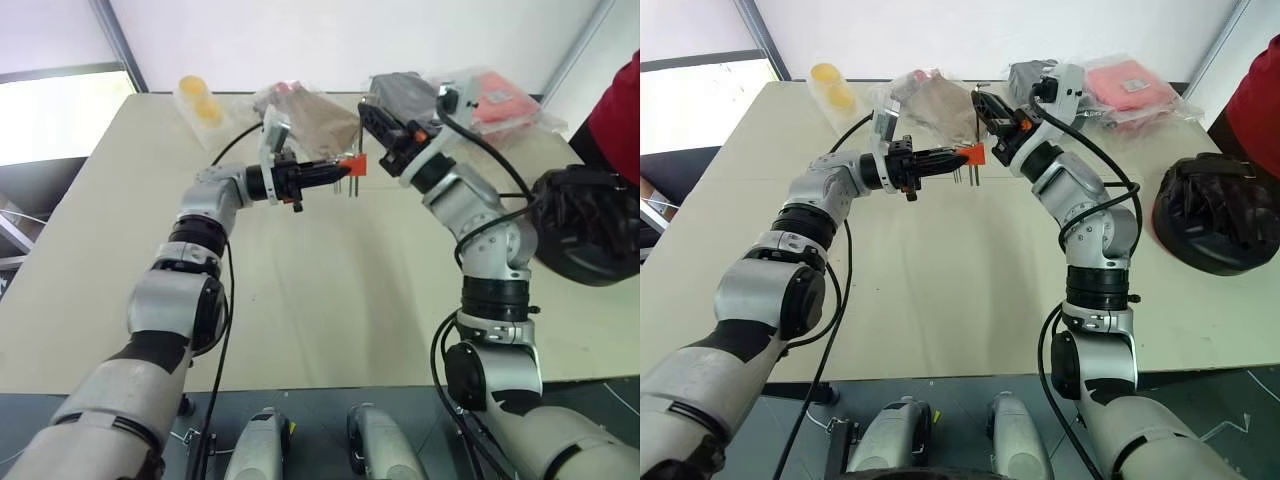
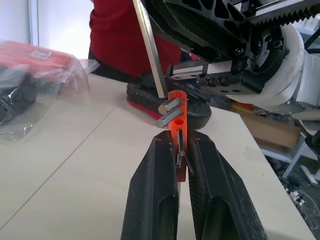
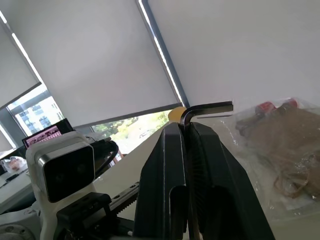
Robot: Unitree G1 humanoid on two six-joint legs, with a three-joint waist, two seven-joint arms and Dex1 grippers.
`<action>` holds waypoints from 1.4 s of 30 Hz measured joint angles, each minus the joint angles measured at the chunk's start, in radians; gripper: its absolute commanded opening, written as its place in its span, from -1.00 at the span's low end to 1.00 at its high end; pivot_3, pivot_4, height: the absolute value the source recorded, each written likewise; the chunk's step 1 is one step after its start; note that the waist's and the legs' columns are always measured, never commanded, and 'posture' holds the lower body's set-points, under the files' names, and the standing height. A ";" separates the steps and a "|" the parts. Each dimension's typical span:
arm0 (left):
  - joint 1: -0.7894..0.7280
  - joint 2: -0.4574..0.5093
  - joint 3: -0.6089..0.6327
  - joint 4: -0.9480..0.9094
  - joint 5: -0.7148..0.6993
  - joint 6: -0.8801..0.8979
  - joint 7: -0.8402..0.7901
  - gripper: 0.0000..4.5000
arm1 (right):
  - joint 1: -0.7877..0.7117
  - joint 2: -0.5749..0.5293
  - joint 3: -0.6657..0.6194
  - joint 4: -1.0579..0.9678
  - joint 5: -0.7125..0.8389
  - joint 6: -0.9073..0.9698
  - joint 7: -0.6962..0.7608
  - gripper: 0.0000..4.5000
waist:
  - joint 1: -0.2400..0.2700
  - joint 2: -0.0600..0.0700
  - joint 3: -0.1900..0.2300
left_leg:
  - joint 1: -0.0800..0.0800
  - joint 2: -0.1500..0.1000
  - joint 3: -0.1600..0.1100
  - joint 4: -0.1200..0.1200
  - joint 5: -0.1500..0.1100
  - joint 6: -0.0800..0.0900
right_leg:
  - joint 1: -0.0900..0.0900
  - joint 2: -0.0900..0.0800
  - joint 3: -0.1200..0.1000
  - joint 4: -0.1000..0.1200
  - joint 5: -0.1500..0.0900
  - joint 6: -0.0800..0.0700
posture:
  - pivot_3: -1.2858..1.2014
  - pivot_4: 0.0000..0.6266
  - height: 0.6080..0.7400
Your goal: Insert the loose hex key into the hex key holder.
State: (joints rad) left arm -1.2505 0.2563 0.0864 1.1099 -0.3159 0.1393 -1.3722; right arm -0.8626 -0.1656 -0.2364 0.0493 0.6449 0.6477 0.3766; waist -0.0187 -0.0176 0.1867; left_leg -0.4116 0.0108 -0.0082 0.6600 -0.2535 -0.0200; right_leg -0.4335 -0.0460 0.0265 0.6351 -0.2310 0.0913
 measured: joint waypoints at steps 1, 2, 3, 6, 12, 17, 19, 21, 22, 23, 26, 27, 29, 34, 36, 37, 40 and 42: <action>0.000 0.000 0.004 0.003 0.002 -0.002 0.001 -1.00 | 0.001 0.000 0.000 0.000 0.001 0.000 -0.001 -0.97 | 0.000 0.000 0.000 | 0.000 0.000 0.000 0.000 0.000 0.000 | 0.000 0.000 0.000 0.000 0.000 0.000 | 0.03 -0.52 1.00; -0.001 -0.001 0.006 0.008 0.003 -0.003 0.002 -1.00 | 0.001 0.000 0.000 -0.001 0.004 0.000 -0.003 -0.97 | 0.000 0.000 0.000 | 0.000 0.000 0.000 0.000 0.000 0.000 | 0.000 0.000 0.000 0.000 0.000 0.000 | 0.03 -0.52 1.00; -0.001 -0.001 0.007 0.009 0.004 -0.004 0.004 -1.00 | 0.002 0.000 0.000 -0.003 0.005 0.000 -0.004 -0.97 | -0.001 0.000 0.000 | 0.000 0.000 0.000 0.000 0.000 0.000 | 0.000 0.000 0.000 0.000 0.000 0.000 | 0.03 -0.52 1.00; -0.001 -0.002 0.009 0.012 0.010 -0.012 0.010 -1.00 | 0.004 0.000 0.002 -0.005 0.007 0.000 -0.008 -0.97 | 0.000 0.000 0.000 | 0.000 0.000 0.000 0.000 0.000 0.000 | 0.000 0.000 0.000 0.000 0.000 0.000 | 0.03 -0.52 1.00; -0.001 -0.002 0.009 0.020 0.021 -0.015 0.011 -1.00 | 0.004 -0.001 0.001 -0.005 0.008 0.000 -0.013 -0.97 | 0.000 0.000 0.000 | 0.000 0.000 0.000 0.000 0.000 0.000 | 0.000 0.000 0.000 0.000 0.000 0.000 | 0.03 -0.52 1.00; -0.001 -0.002 0.009 0.026 0.026 -0.020 0.017 -1.00 | 0.004 -0.002 0.000 -0.005 0.009 -0.001 -0.014 -0.97 | 0.000 0.000 0.000 | 0.000 0.000 0.000 0.000 0.000 0.000 | 0.000 0.000 0.000 0.000 0.000 0.000 | 0.03 -0.52 1.00; -0.001 -0.002 0.009 0.026 0.029 -0.021 0.018 -1.00 | 0.004 -0.002 0.000 -0.005 0.010 -0.001 -0.014 -0.97 | 0.000 0.000 0.000 | 0.000 0.000 0.000 0.000 0.000 0.000 | 0.000 0.000 0.000 0.000 0.000 0.000 | 0.03 -0.52 1.00; -0.001 -0.002 0.009 0.027 0.030 -0.022 0.019 -1.00 | 0.004 -0.002 0.000 -0.005 0.012 -0.001 -0.014 -0.97 | 0.000 0.000 0.000 | 0.000 0.000 0.000 0.000 0.000 0.000 | 0.000 0.000 0.000 0.000 0.000 0.000 | 0.03 -0.52 1.00; -0.001 -0.002 0.009 0.027 0.032 -0.023 0.020 -1.00 | 0.004 -0.002 0.000 -0.005 0.013 -0.001 -0.014 -0.97 | 0.000 0.000 0.000 | 0.000 0.000 0.000 0.000 0.000 0.000 | 0.000 0.000 0.000 0.000 0.000 0.000 | 0.03 -0.52 1.00; -0.001 -0.001 0.009 0.028 0.033 -0.025 0.021 -1.00 | 0.004 -0.002 0.000 -0.005 0.016 -0.001 -0.014 -0.97 | 0.000 0.000 0.000 | 0.000 0.000 0.000 0.000 0.000 0.000 | 0.000 0.000 0.000 0.000 0.000 0.000 | 0.03 -0.52 1.00; -0.001 -0.001 0.010 0.029 0.037 -0.034 0.024 -1.00 | 0.004 -0.002 0.000 -0.005 0.021 -0.001 -0.015 -0.97 | 0.000 0.000 0.000 | 0.000 0.000 0.000 0.000 0.000 0.000 | 0.000 0.000 0.000 0.000 0.000 0.000 | 0.03 -0.52 1.00; -0.001 -0.001 0.010 0.029 0.040 -0.037 0.025 -1.00 | 0.004 -0.002 0.000 -0.005 0.025 -0.001 -0.015 -0.97 | 0.000 0.000 0.000 | 0.000 0.000 0.000 0.000 0.000 0.000 | 0.000 0.000 0.000 0.000 0.000 0.000 | 0.03 -0.52 1.00; -0.001 -0.001 0.010 0.029 0.044 -0.040 0.027 -1.00 | 0.004 -0.002 0.000 -0.005 0.027 -0.001 -0.016 -0.97 | 0.000 0.000 0.000 | 0.000 0.000 0.000 0.000 0.000 0.000 | 0.000 0.000 0.000 0.000 0.000 0.000 | 0.03 -0.52 1.00; -0.001 -0.001 0.021 0.037 0.045 -0.042 0.035 -1.00 | 0.005 -0.002 0.001 -0.005 0.028 -0.001 -0.017 -0.97 | 0.000 0.000 0.000 | 0.000 0.000 0.000 0.000 0.000 0.000 | 0.000 0.000 0.000 0.000 0.000 0.000 | 0.03 -0.52 1.00; -0.004 -0.001 0.026 0.041 0.045 -0.042 0.038 -1.00 | 0.011 -0.002 0.001 -0.006 0.028 -0.001 -0.017 -0.97 | 0.000 0.000 0.000 | 0.000 0.000 0.000 0.000 0.000 0.000 | 0.000 0.000 0.000 0.000 0.000 0.000 | 0.03 -0.52 1.00; -0.007 -0.001 0.027 0.048 0.047 -0.042 0.038 -1.00 | 0.016 -0.002 0.001 -0.006 0.028 -0.001 -0.017 -0.97 | 0.000 0.000 0.000 | 0.000 0.000 0.000 0.000 0.000 0.000 | 0.000 0.000 0.000 0.000 0.000 0.000 | 0.03 -0.52 1.00; -0.008 -0.001 0.027 0.053 0.048 -0.042 0.039 -1.00 | 0.019 -0.002 0.002 -0.006 0.028 -0.002 -0.017 -0.97 | 0.000 0.000 0.000 | 0.000 0.000 0.000 0.000 0.000 0.000 | 0.000 0.000 0.000 0.000 0.000 0.000 | 0.03 -0.52 1.00; -0.008 -0.001 0.028 0.054 0.048 -0.042 0.039 -1.00 | 0.021 -0.002 0.002 -0.006 0.028 -0.002 -0.017 -0.97 | 0.000 0.000 0.000 | 0.000 0.000 0.000 0.000 0.000 0.000 | 0.000 0.000 0.000 0.000 0.000 0.000 | 0.03 -0.52 1.00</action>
State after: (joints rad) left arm -1.2582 0.2550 0.1140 1.1634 -0.2681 0.0972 -1.3328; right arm -0.8420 -0.1678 -0.2348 0.0430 0.6726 0.6453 0.3597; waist -0.0187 -0.0176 0.1867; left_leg -0.4116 0.0108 -0.0083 0.6602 -0.2535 -0.0200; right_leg -0.4335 -0.0459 0.0265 0.6353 -0.2310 0.0913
